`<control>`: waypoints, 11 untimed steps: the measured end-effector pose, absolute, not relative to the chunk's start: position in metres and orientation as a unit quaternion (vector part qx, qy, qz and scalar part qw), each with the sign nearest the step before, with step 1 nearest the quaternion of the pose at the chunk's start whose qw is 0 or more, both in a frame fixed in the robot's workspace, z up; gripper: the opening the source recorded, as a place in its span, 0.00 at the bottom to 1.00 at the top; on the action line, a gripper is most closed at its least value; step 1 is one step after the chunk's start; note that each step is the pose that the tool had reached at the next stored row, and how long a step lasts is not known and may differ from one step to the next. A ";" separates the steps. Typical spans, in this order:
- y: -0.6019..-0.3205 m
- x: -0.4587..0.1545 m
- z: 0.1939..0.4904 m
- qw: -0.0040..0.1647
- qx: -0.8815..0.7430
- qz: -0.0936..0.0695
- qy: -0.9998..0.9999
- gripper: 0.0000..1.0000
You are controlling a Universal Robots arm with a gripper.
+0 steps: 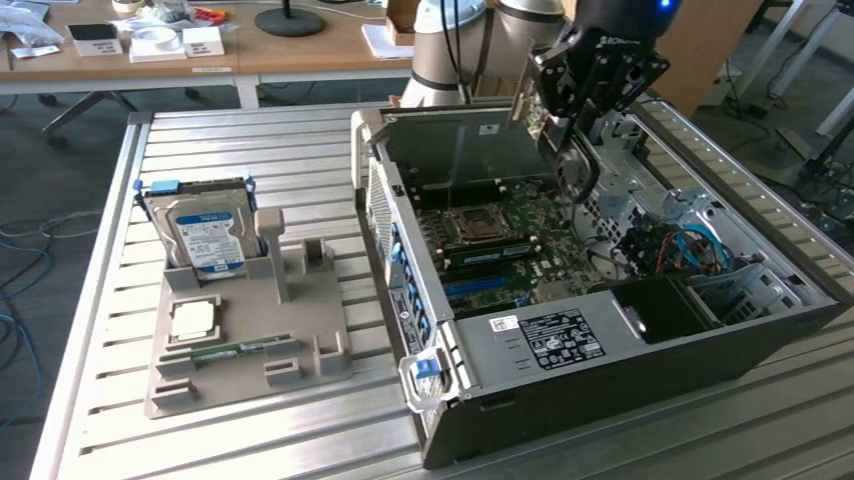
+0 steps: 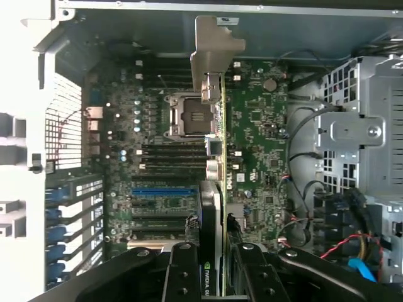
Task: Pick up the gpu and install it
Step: 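Pick up the gpu and move the gpu toward the slot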
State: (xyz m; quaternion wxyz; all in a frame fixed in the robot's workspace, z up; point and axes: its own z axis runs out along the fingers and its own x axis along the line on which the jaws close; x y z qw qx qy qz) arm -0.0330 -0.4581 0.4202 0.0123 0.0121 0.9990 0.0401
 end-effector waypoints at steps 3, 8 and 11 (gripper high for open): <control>-0.458 -0.026 0.420 0.012 0.012 0.040 0.999 0.27; -0.458 -0.014 0.420 0.012 0.012 0.041 0.999 0.27; -0.458 -0.008 0.420 0.012 0.012 0.041 0.999 0.27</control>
